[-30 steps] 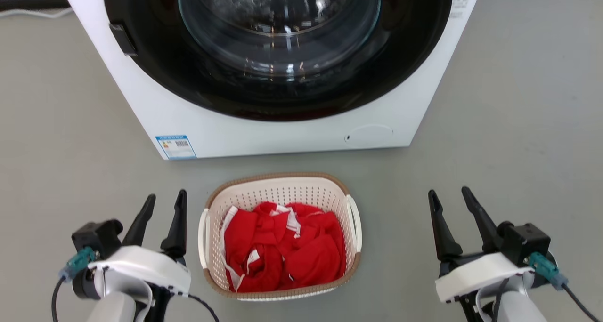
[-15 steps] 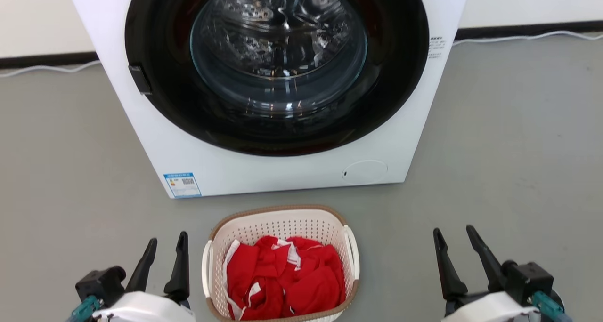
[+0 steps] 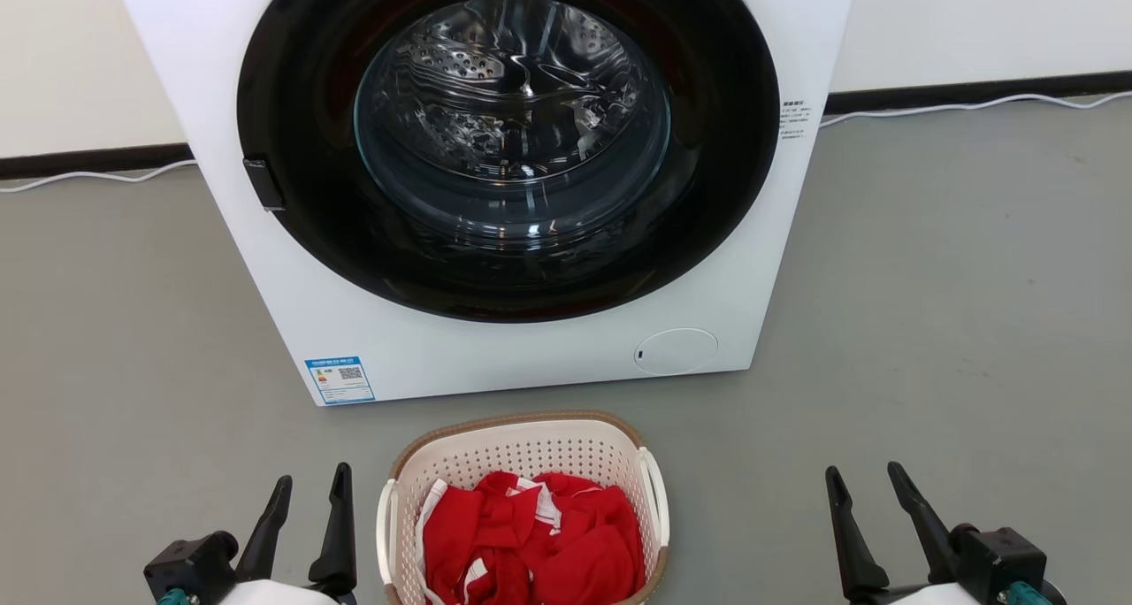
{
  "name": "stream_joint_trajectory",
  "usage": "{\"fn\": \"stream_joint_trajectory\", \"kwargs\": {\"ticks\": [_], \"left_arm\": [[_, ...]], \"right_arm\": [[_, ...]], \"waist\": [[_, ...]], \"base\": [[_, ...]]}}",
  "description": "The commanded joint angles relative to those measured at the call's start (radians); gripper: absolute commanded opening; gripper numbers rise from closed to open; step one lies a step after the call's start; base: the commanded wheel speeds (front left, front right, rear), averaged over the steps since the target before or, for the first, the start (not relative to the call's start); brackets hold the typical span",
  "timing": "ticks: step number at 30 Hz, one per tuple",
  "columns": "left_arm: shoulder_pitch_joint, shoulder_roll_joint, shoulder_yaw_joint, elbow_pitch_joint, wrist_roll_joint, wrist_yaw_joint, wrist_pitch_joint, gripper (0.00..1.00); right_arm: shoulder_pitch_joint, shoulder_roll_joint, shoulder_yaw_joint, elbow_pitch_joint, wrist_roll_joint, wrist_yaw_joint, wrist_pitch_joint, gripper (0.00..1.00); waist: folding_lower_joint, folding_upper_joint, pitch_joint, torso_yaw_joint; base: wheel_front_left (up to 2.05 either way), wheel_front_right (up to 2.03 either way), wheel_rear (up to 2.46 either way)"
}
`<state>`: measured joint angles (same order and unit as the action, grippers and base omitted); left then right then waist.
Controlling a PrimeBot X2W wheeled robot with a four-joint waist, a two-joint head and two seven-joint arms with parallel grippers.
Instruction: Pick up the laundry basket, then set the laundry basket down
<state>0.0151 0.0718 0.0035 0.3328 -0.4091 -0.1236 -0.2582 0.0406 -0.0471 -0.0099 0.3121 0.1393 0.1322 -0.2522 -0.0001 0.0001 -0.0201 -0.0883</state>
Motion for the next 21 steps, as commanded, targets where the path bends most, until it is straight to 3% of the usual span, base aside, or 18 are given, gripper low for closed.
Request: {"fn": "stream_joint_trajectory", "kwargs": {"ticks": [1, 17, 18, 21], "left_arm": [[-0.021, 0.006, 0.035, -0.024, 0.015, -0.006, -0.004, 1.0], [-0.024, -0.006, 0.042, 0.013, 0.017, -0.007, -0.004, 1.0], [0.001, -0.01, 0.011, 0.036, 0.006, -0.001, 0.0, 0.0], [0.012, -0.015, 0.01, 0.07, 0.003, -0.001, 0.003, 0.0]], "right_arm": [[-0.014, -0.003, 0.019, -0.018, -0.011, -0.002, -0.01, 1.0], [-0.008, -0.003, 0.009, -0.023, -0.017, -0.002, -0.01, 1.0], [0.005, 0.001, -0.014, 0.002, -0.007, 0.0, 0.0, 0.0], [0.015, 0.003, -0.013, 0.033, -0.006, 0.0, 0.002, 0.0]], "waist": [[0.0001, -0.0001, -0.002, 0.003], [0.0001, -0.0001, -0.005, 0.015], [0.0001, -0.0001, -0.005, 0.015], [0.0001, -0.0001, -0.005, 0.015]], "base": [[0.0, 0.0, 0.0], [0.0, 0.0, 0.0], [0.0, 0.0, 0.0], [0.0, 0.0, 0.0]]}}
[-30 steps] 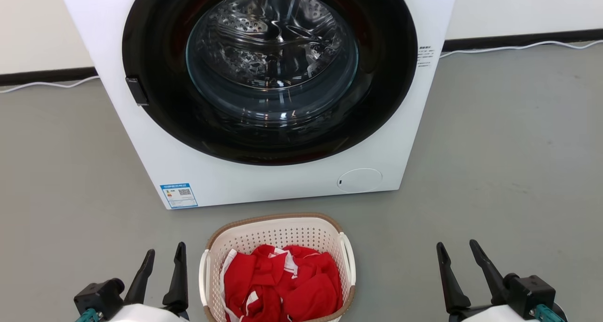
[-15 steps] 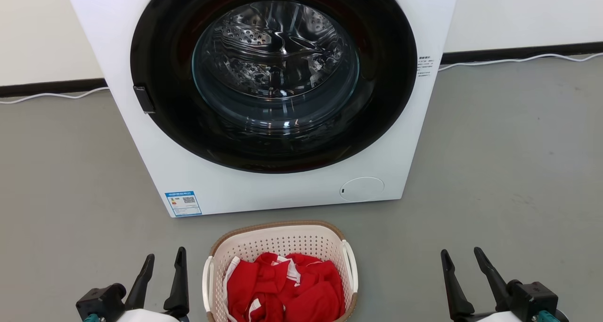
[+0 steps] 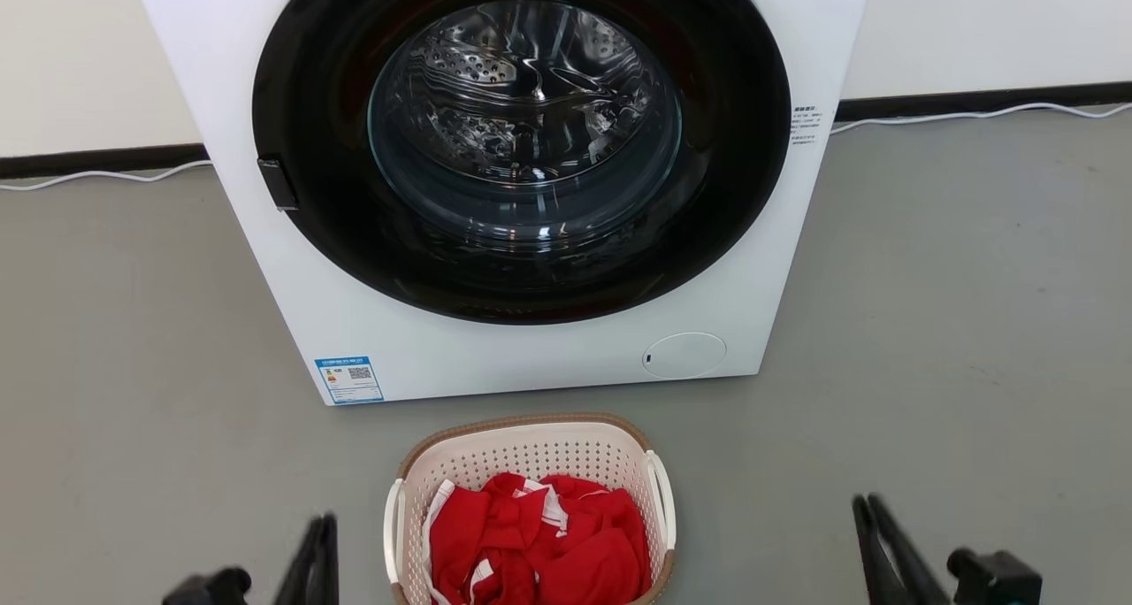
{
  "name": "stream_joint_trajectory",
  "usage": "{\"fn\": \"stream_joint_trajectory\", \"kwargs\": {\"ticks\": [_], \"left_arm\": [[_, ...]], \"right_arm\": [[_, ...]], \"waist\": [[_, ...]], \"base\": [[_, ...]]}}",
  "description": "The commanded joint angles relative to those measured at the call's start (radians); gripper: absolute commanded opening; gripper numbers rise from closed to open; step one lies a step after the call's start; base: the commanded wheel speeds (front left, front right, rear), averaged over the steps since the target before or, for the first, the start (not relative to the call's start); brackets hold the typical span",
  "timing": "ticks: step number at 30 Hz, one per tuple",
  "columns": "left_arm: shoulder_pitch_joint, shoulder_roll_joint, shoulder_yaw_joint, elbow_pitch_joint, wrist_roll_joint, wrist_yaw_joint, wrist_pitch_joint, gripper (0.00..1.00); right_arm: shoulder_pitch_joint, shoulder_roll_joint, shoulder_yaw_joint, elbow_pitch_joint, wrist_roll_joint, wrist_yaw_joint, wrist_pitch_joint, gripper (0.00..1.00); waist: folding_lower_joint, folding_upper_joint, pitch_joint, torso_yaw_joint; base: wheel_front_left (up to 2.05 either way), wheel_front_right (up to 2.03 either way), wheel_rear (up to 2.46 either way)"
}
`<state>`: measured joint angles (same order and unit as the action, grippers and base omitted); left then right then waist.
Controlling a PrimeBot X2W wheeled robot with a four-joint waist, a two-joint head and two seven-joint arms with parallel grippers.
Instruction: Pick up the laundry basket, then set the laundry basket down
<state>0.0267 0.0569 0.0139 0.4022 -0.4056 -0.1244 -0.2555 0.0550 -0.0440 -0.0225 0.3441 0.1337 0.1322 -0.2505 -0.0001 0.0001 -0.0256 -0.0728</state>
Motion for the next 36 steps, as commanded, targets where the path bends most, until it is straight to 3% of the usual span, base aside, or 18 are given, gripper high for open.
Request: {"fn": "stream_joint_trajectory", "kwargs": {"ticks": [1, 9, 13, 36], "left_arm": [[0.006, -0.002, 0.0, 0.009, -0.003, 0.0, 0.001, 0.0], [0.006, -0.005, 0.007, 0.012, -0.07, 0.0, 0.024, 0.0], [0.002, -0.005, 0.01, 0.006, -0.108, -0.001, 0.035, 0.0], [-0.025, -0.006, 0.027, -0.025, -0.32, -0.002, 0.098, 0.0]], "right_arm": [[0.005, 0.0, 0.0, 0.008, 0.003, 0.0, 0.001, 0.0], [0.003, 0.001, -0.005, 0.013, 0.086, 0.0, 0.023, 0.0], [-0.002, 0.0, -0.008, 0.01, 0.133, 0.0, 0.034, 0.0], [-0.034, -0.001, -0.024, -0.011, 0.393, 0.0, 0.097, 0.0]], "waist": [[0.0001, -0.0001, 0.0, 0.0], [0.0023, -0.0001, -0.001, 0.004], [0.0002, -0.0001, 0.002, 0.007], [0.0001, -0.0001, 0.008, 0.019]], "base": [[0.0, 0.0, 0.0], [0.0, 0.0, 0.0], [0.0, 0.0, 0.0], [0.0, 0.0, 0.0]]}}
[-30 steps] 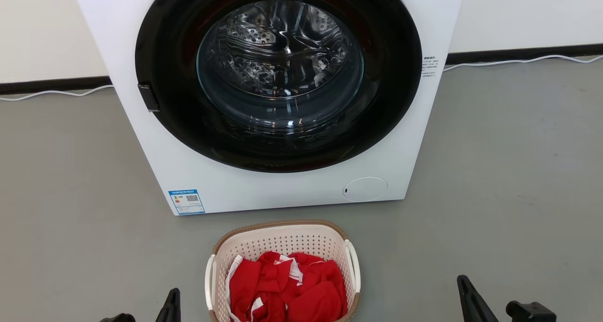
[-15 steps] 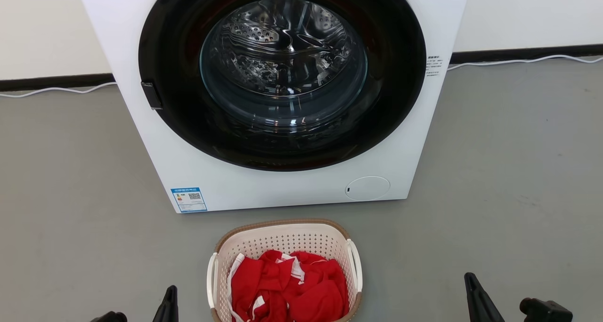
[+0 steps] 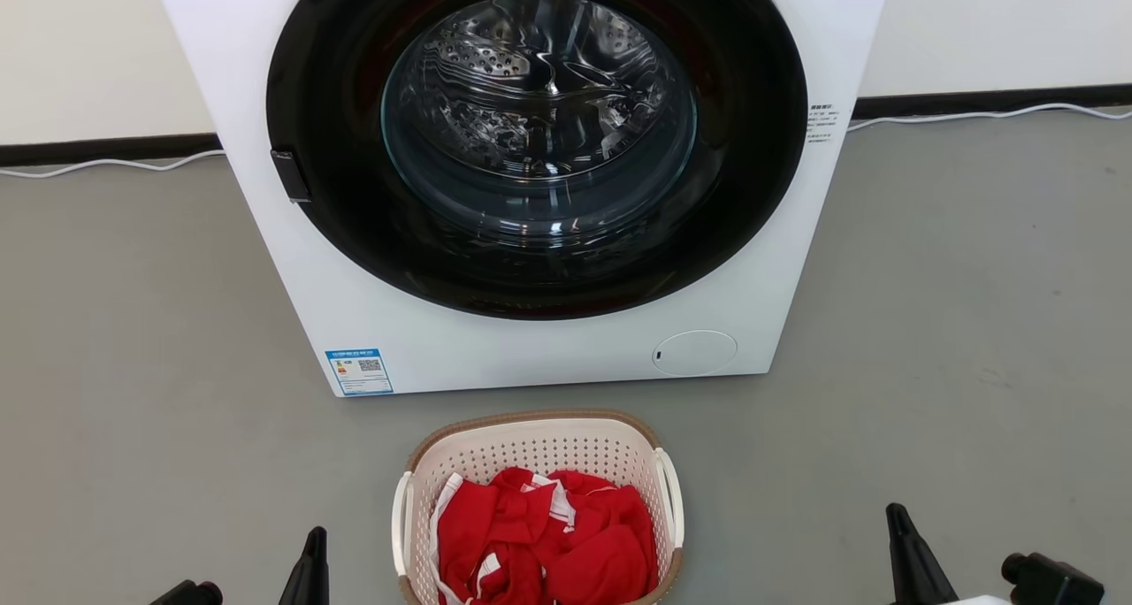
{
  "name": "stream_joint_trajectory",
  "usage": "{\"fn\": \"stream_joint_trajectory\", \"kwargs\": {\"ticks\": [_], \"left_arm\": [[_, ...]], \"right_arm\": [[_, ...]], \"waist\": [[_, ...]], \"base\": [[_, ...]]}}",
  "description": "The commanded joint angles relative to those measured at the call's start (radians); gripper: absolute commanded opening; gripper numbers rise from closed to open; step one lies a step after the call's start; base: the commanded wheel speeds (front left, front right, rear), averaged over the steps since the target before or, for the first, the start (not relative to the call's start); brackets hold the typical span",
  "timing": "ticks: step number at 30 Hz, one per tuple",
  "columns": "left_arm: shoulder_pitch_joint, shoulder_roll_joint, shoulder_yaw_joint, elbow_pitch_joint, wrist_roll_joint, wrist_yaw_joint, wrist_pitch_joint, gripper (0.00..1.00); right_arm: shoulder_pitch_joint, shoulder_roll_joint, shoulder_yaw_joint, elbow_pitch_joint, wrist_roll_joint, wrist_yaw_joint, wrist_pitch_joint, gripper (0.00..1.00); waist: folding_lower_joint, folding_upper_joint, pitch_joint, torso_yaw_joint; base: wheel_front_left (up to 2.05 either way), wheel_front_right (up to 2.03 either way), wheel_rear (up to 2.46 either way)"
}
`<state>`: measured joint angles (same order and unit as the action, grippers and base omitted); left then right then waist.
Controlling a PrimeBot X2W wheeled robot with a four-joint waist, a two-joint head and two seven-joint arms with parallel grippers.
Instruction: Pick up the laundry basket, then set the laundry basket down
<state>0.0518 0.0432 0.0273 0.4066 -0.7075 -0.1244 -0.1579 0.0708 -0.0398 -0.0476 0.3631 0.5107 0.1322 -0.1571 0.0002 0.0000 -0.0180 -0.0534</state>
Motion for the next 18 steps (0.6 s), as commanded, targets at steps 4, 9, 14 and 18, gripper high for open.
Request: {"fn": "stream_joint_trajectory", "kwargs": {"ticks": [4, 9, 14, 18], "left_arm": [[-0.055, 0.008, 0.016, -0.035, -0.056, -0.002, 0.013, 0.0], [-0.061, 0.008, 0.02, -0.043, -0.105, -0.002, 0.027, 0.0], [-0.068, 0.008, 0.025, -0.051, -0.162, -0.002, 0.045, 0.0], [-0.073, 0.008, 0.028, -0.057, -0.201, -0.003, 0.057, 0.0]], "right_arm": [[-0.055, -0.005, -0.002, -0.034, 0.063, 0.0, 0.016, 0.0], [-0.062, -0.006, -0.005, -0.039, 0.122, -0.001, 0.03, 0.0], [-0.071, -0.006, -0.01, -0.045, 0.193, -0.001, 0.047, 0.0], [-0.076, -0.006, -0.013, -0.048, 0.24, -0.001, 0.059, 0.0]], "waist": [[-0.0002, 0.0, 0.001, 0.002], [-0.0002, 0.0, 0.002, 0.005], [-0.0002, 0.0, 0.003, 0.009], [-0.0002, 0.0, 0.004, 0.011]], "base": [[0.0, 0.0, 0.0], [0.0, 0.0, 0.0], [0.0, 0.0, 0.0], [0.0, 0.0, 0.0]]}}
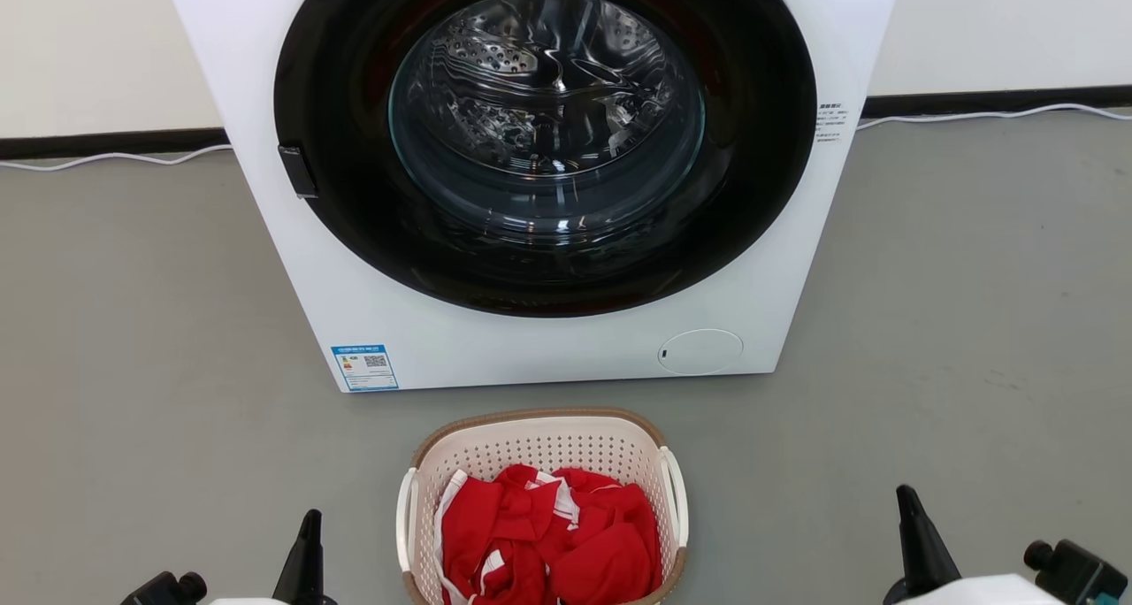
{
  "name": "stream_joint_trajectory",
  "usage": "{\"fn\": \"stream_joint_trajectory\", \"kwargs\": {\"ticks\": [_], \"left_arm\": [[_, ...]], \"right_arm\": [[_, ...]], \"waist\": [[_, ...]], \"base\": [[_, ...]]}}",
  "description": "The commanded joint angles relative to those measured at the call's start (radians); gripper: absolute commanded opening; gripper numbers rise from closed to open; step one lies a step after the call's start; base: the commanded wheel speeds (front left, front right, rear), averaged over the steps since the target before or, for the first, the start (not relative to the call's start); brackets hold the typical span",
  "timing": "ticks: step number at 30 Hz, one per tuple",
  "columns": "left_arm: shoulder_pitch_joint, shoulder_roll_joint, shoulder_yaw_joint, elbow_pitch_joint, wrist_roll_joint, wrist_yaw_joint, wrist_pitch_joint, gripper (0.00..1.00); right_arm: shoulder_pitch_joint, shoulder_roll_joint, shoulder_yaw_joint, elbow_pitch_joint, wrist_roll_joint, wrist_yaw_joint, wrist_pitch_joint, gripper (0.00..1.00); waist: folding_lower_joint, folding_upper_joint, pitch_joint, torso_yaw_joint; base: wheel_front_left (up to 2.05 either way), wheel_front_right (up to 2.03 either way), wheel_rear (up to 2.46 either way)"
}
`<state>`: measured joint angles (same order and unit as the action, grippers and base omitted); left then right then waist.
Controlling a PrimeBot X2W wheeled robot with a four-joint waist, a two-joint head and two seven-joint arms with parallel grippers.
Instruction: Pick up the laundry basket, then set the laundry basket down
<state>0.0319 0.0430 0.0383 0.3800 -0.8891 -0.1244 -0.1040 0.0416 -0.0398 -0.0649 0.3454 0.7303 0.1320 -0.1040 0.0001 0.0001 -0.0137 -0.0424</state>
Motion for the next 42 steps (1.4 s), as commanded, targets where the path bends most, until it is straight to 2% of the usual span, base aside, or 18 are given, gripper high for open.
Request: {"fn": "stream_joint_trajectory", "kwargs": {"ticks": [1, 42], "left_arm": [[-0.054, 0.008, 0.018, -0.032, -0.028, -0.003, 0.006, 0.0], [-0.102, 0.008, 0.051, -0.089, -0.413, -0.005, 0.124, 0.0]], "right_arm": [[-0.049, -0.006, 0.004, -0.032, 0.032, 0.0, 0.009, 0.0], [-0.105, -0.009, -0.025, -0.07, 0.503, -0.001, 0.125, 0.0]], "waist": [[-0.0001, -0.0001, 0.0, 0.001], [-0.0001, -0.0001, 0.009, 0.024]], "base": [[0.0, 0.0, 0.0], [0.0, 0.0, 0.0]]}}
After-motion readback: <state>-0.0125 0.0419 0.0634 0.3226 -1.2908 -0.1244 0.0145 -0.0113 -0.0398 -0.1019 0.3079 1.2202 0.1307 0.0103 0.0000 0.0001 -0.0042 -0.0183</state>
